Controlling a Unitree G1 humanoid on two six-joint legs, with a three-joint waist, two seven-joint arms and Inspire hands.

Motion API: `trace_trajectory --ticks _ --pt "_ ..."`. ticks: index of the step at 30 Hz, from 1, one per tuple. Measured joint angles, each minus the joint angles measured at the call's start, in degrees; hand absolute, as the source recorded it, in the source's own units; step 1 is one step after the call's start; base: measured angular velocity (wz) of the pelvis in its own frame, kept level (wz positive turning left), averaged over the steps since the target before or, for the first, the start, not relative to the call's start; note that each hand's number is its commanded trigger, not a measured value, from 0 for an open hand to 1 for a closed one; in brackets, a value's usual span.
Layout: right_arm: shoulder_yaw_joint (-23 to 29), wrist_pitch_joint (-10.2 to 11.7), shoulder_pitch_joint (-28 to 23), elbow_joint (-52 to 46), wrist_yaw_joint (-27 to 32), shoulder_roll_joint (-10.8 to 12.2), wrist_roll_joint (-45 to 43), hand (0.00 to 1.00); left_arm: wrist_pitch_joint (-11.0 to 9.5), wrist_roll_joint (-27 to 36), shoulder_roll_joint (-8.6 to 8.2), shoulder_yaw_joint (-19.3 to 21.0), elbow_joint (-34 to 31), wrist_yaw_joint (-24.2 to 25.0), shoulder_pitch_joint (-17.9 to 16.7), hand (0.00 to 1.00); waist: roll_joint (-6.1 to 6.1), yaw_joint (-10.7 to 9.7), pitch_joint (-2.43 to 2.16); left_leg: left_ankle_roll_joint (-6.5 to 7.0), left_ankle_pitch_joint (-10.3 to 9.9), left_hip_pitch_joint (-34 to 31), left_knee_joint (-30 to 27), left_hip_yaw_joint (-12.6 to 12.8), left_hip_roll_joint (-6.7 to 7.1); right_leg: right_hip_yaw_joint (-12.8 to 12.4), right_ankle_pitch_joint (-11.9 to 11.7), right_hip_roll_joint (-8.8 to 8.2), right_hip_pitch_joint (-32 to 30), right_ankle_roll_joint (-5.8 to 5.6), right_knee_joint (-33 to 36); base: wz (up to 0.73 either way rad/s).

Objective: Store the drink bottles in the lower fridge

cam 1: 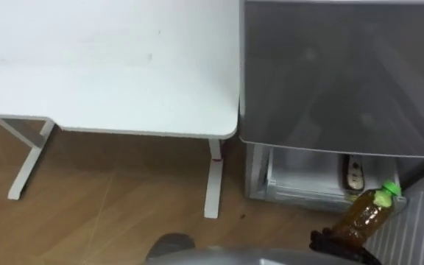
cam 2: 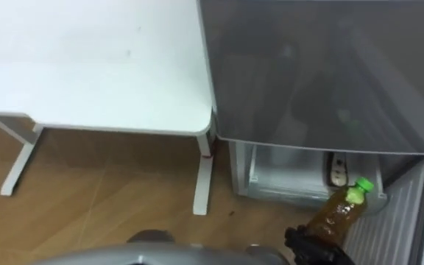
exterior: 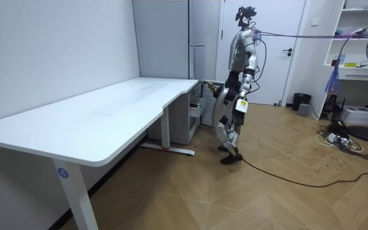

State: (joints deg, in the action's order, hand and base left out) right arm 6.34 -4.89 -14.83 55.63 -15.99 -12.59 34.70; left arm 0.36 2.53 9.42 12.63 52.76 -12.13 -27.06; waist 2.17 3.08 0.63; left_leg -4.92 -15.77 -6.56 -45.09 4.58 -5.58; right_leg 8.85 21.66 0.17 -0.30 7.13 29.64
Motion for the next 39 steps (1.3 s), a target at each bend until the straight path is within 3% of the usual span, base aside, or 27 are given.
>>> trace_trajectory --ticks 2,4,5,8,9,11,13,15,19,22,27,29,31,33,39 --pt "-0.12 0.13 1.41 0.02 0.9 -0.18 2.91 1.0 0.05 -1.12 -0.07 -0.71 0.48 0.46 0.36 0.0 0.15 -0.26 0.06 -0.27 -1.83 1.91 4.85 -0.02 0.32 0.0 -0.09 -0.07 -0.54 -0.03 -0.07 0.04" --pt "0.05 0.55 4.47 0.2 2.17 -0.39 7.58 1.0 0.1 -1.85 -0.08 -2.63 0.89 0.88 0.88 0.0 1.43 -1.66 0.39 0.03 -3.61 3.72 11.35 -0.05 0.55 0.51 -0.54 -0.07 -1.86 -0.27 -0.5 0.1" --pt "0.15 0.76 5.48 0.25 2.28 -0.57 8.66 1.0 0.12 -2.21 -0.09 -3.04 1.31 1.34 1.32 0.0 1.47 -1.98 0.31 0.26 -3.73 4.0 12.76 -0.07 0.68 0.74 -0.78 -0.08 -2.12 -0.41 -0.84 0.12" --pt "1.64 1.91 11.34 0.3 2.58 -1.16 14.75 1.0 0.25 -3.5 -0.08 -5.49 1.61 2.28 3.61 0.0 3.34 -3.54 0.43 0.72 -3.46 3.16 18.31 -0.47 2.0 1.21 -1.55 -1.03 -5.71 -1.22 -0.89 0.12" --pt "2.3 2.42 13.61 0.34 2.92 -1.61 16.96 1.0 0.12 -4.97 -0.04 -6.03 2.16 2.72 5.09 0.0 3.71 -4.01 0.44 1.97 -2.54 2.6 20.06 -0.14 2.89 1.51 -1.77 -2.0 -7.12 -1.62 -0.58 0.19" --pt "2.63 3.22 17.47 1.54 2.89 -2.08 23.01 1.0 -0.08 -6.09 0.02 -6.31 2.54 3.14 6.81 0.0 4.01 -4.34 0.29 3.07 -1.13 1.07 22.09 -0.23 4.33 1.27 -2.07 -3.28 -10.34 -2.19 0.36 0.11" --pt "3.45 4.26 20.88 4.02 3.17 -2.66 27.23 1.0 0.03 -6.09 0.39 -7.66 2.97 4.07 8.02 0.0 4.8 -4.48 0.2 3.76 -0.57 -1.08 22.59 -0.21 4.91 1.2 -2.7 -3.9 -12.94 -2.62 0.79 0.0" --pt "3.34 4.04 24.97 6.73 4.15 -4.86 30.48 1.0 0.48 -6.98 1.08 -9.87 3.62 5.52 9.68 0.0 4.99 -4.21 0.24 4.64 0.04 -4.16 22.56 -0.07 6.17 0.78 -2.82 -5.31 -16.82 -2.98 2.81 0.05" --pt "4.1 4.05 31.34 8.88 6.35 -5.5 35.3 1.0 1.21 -7.24 2.58 -11.77 4.48 8.14 10.8 0.0 4.62 -3.89 0.53 5.35 0.78 -9.13 21.62 -0.01 7.29 0.29 -3.08 -6.64 -22.61 -3.33 5.2 0.06" --pt "3.94 4.03 36.51 10.4 9.02 -7.17 41.53 1.0 2.27 -7.04 3.26 -13.45 5.39 9.55 12.6 0.0 4.09 -2.51 0.93 5.73 1.08 -13.73 19.5 -0.01 8.24 0.19 -3.08 -8.04 -27.32 -3.38 7.87 0.13" --pt "3.88 3.86 42.31 11.83 10.72 -9.26 44.33 1.0 2.71 -7.15 3.65 -14.43 7.6 10.46 16.25 0.0 3.25 0.09 1.53 6.01 1.26 -20.23 15.96 0.13 8.46 0.66 -3.18 -8.94 -32.89 -3.34 10.29 0.14" --pt "3.84 3.87 43.01 12.81 10.85 -9.96 45.64 1.0 2.97 -7.14 4.28 -15.96 7.71 11.1 17.19 0.0 3.11 0.57 1.62 6.08 1.31 -22.17 15.04 0.12 8.45 0.69 -3.39 -9.09 -34.6 -3.24 10.88 0.08" --pt "3.9 3.86 44.94 13.22 11.11 -10.37 46.79 1.0 3.31 -7.22 4.86 -17.32 7.83 11.58 18.48 0.0 2.36 0.84 2.13 6.28 1.44 -25.43 13.56 0.18 8.57 0.61 -3.66 -9.36 -37.79 -3.09 12.05 0.07" --pt "3.9 3.86 45.77 13.23 11.13 -11.04 46.98 1.0 3.35 -7.21 4.86 -17.38 7.8 11.8 19.37 0.0 2.03 1.31 2.34 6.36 1.5 -27.52 12.55 0.22 8.67 0.61 -3.71 -9.6 -39.74 -3.06 12.82 0.06" --pt "3.24 3.44 47.5 13.25 11.27 -12.79 46.99 1.0 4.32 -7.2 5.36 -17.48 7.71 12.79 20.08 0.0 1.84 1.93 2.42 6.41 1.47 -31.7 9.65 0.42 8.72 0.58 -3.85 -10.03 -43.2 -3.08 14.42 0.02"
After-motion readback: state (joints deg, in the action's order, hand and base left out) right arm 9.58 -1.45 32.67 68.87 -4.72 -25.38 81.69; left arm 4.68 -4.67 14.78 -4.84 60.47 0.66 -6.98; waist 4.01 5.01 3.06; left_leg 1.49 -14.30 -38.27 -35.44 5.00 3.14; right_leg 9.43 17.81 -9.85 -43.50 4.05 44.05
